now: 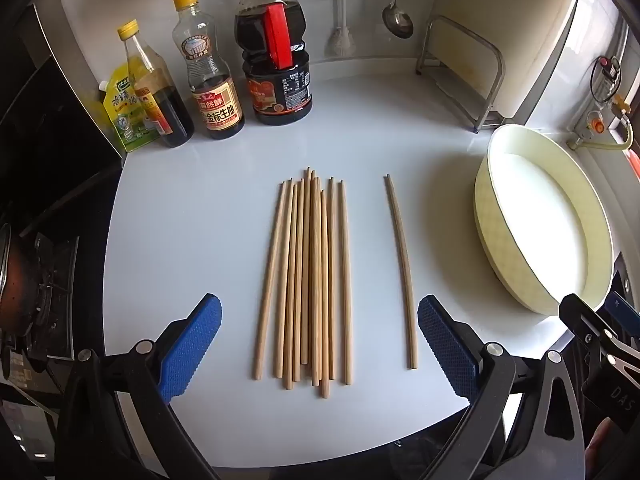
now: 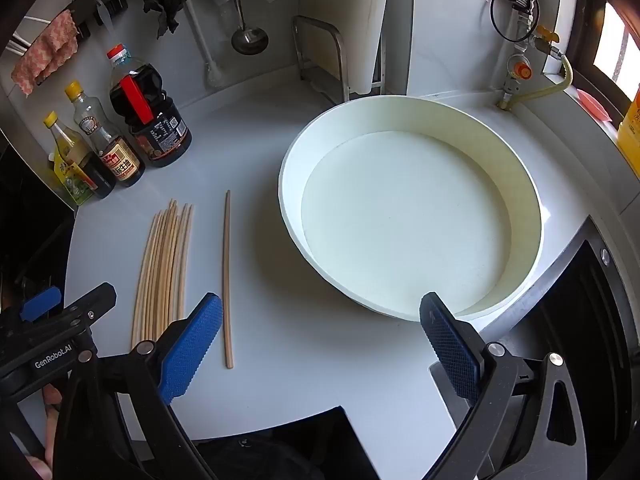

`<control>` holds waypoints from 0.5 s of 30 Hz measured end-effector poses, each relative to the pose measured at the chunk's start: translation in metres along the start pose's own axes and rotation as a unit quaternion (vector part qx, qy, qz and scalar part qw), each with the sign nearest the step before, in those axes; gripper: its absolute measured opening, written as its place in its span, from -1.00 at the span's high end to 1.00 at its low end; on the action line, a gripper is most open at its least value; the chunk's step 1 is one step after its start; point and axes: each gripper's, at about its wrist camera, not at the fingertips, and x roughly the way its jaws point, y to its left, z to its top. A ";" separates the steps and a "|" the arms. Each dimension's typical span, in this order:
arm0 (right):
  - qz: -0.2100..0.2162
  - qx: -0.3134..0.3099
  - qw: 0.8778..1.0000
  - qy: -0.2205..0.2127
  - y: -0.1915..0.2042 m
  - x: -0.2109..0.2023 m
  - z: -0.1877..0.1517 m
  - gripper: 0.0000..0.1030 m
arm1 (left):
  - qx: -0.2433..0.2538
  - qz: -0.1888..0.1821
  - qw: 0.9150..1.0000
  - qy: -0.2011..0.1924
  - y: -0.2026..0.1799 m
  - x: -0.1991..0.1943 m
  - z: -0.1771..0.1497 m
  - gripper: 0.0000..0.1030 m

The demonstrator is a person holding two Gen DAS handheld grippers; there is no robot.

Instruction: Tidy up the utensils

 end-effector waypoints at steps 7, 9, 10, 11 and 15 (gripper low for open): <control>0.001 0.000 1.000 -0.001 0.001 -0.001 0.001 -0.83 | 0.001 0.001 1.000 0.008 0.008 0.000 0.000 -0.88; 0.001 0.001 1.000 -0.001 0.000 -0.001 0.001 -0.83 | 0.001 0.004 1.000 0.006 0.004 -0.002 0.000 -0.88; 0.001 0.001 1.000 -0.001 0.000 0.000 0.000 -0.83 | 0.000 0.002 1.000 0.005 0.005 -0.002 0.000 -0.88; 0.001 0.001 1.000 -0.001 -0.001 0.000 -0.001 -0.83 | 0.000 0.001 1.000 0.004 0.006 -0.003 0.000 -0.88; 0.001 0.001 1.000 -0.002 0.003 -0.002 0.002 -0.83 | 0.000 0.002 1.000 0.004 0.004 -0.003 0.001 -0.88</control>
